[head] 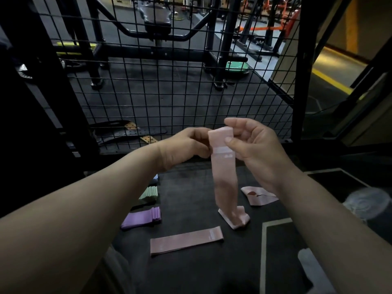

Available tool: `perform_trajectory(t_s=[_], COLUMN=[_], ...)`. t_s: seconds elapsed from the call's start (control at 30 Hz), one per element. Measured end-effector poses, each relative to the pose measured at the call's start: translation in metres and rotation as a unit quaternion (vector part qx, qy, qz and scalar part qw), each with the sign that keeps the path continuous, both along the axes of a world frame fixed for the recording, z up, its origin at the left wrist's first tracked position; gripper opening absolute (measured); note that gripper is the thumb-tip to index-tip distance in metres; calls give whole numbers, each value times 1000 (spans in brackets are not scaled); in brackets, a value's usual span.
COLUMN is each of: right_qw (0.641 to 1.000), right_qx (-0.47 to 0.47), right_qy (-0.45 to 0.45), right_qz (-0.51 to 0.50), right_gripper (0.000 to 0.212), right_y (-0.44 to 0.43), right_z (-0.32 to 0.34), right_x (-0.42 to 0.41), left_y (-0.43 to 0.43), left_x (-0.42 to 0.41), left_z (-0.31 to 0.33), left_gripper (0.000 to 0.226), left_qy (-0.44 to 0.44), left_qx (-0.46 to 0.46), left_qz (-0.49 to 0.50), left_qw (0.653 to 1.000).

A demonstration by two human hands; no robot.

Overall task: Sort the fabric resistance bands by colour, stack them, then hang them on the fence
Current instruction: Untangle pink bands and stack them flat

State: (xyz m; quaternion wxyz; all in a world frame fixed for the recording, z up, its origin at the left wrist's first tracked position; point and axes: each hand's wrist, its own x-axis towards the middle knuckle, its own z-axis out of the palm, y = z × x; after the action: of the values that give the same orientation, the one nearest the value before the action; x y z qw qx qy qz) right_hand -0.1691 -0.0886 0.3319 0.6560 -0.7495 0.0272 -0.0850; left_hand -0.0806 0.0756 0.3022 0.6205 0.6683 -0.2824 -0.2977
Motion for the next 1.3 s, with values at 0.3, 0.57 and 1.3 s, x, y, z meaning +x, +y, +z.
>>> perform_trajectory(t_s=[0.3, 0.57, 1.3], right_qw=[956, 970, 955], right_qx=[-278, -228, 70], right_qy=[-52, -52, 105], right_qz=[-74, -70, -267], right_gripper=[7, 6, 9], right_y=[-1, -1, -55], right_z=[3, 7, -19], right_x=[1, 2, -7], left_y=[-5, -6, 18], left_x=[0, -2, -15], left_z=[-2, -1, -12], left_gripper=[31, 50, 27], left_qy=[65, 47, 39], left_qx=[-17, -22, 245], left_qz=[9, -6, -89], left_qw=[998, 999, 965])
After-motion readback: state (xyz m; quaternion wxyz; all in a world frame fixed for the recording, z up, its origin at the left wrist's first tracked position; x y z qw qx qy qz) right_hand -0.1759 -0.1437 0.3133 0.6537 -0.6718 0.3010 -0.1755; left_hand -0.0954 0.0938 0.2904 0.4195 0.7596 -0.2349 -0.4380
